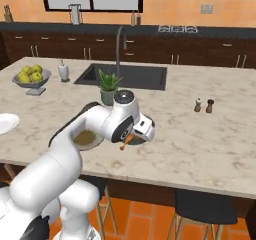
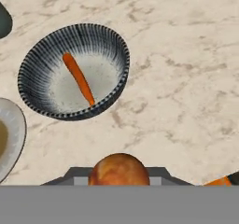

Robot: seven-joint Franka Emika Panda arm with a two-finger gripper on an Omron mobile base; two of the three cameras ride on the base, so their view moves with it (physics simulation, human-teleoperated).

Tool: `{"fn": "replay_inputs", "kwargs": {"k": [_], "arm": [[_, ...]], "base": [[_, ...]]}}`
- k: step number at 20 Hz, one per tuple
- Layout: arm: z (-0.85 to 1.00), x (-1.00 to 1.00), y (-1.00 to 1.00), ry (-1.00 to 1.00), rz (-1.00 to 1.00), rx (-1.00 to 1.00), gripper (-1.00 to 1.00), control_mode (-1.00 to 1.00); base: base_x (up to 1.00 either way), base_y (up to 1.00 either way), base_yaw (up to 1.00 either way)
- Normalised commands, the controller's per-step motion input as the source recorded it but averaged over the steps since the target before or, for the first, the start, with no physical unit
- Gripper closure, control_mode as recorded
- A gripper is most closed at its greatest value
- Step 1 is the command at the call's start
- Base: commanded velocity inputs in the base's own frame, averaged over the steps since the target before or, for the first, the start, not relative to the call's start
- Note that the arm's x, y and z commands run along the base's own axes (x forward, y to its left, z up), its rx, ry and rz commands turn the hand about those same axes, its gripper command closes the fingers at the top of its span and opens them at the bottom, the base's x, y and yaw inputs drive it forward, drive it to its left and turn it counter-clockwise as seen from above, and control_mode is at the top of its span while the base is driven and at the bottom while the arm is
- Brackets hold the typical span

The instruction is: Pick the chicken drumstick and carrot from their plates and place them in the bowl. Then put the bowl in the fridge.

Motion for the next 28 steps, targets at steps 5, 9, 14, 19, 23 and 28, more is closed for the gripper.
{"fn": "replay_inputs", "kwargs": {"k": [5,9,14,19,23,28], "arm": [[0.04,0.32,0.0,0.02,0.07,0.02,1.0,-1.0],[0.18,1.0,0.35,0.23,0.09,0.0,1.0,-1.0],[0.01,1.0,0.33,0.36,0.0,-0.04,1.0,-1.0],[-0.29,0.41,0.0,0.04,-0.01,-0.02,1.0,-1.0],[-0.54,0.55,0.0,-0.03,0.0,0.0,1.0,-1.0],[-0.6,0.18,0.11,0.0,0.0,0.0,1.0,-1.0]], "base": [[0.26,-0.28,0.15],[0.0,0.0,0.0],[0.0,0.0,0.0],[0.0,0.0,0.0],[0.0,0.0,0.0],[0.0,0.0,0.0]]}}
